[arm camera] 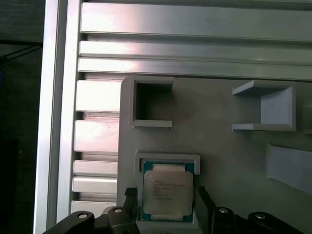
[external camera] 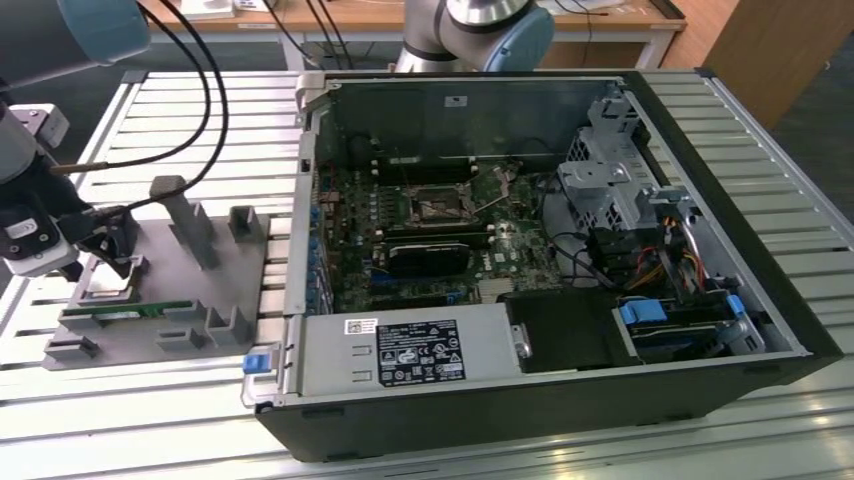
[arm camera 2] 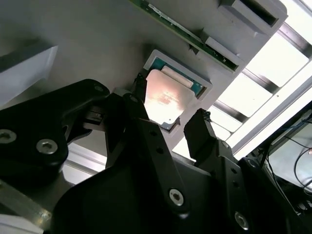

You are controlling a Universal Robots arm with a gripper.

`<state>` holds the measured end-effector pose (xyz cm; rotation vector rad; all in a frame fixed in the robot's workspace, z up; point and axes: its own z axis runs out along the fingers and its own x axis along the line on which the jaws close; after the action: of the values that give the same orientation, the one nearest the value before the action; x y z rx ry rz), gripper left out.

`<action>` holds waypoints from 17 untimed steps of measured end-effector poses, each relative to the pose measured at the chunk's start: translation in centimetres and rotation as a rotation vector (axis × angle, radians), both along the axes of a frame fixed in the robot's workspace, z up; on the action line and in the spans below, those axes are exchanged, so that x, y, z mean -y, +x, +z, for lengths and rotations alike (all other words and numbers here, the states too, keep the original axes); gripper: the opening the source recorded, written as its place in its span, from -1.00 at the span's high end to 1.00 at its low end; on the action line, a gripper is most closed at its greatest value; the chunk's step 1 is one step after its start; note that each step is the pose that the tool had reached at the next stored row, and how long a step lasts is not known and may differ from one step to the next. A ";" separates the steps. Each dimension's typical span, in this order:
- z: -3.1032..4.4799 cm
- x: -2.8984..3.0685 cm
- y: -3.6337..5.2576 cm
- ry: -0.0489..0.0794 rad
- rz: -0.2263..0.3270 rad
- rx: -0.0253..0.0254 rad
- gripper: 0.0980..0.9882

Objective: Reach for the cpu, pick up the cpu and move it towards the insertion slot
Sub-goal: 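Pick up the cpu and move it towards the insertion slot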

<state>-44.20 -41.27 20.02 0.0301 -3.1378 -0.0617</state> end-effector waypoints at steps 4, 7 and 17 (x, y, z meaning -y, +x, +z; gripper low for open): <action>-0.45 0.01 0.01 0.000 0.000 0.0059 -0.13; -0.88 0.00 0.00 0.001 0.000 0.0060 -0.40; -1.42 0.01 0.01 0.011 0.000 0.0058 -0.37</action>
<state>-44.20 -41.28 18.60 0.0306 -3.1433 -0.0790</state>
